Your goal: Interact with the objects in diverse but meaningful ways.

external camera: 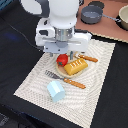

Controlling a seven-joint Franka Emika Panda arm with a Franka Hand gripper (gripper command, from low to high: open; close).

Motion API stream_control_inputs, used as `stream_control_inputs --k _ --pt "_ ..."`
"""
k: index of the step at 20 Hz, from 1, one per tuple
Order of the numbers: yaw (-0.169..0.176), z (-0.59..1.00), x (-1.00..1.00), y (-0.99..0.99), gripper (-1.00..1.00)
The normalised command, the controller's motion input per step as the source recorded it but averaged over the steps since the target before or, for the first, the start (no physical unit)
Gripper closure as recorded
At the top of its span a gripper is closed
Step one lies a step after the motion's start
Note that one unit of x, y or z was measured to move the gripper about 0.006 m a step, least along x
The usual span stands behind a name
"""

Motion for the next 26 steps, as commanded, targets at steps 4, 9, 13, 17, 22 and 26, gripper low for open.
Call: stream_control_inputs --k 4,9,13,17,22,26 --pt "-0.018 -0.17 -0.09 0.00 -1.00" --pt "-0.019 -0.18 -0.10 0.00 -1.00" --pt "-0.019 -0.19 -0.09 0.00 -1.00" --pt "-0.017 -0.12 -0.07 0.00 -1.00" --pt "-0.017 -0.03 -0.02 -0.02 1.00" --pt "-0.020 0.00 0.00 -0.03 1.00"
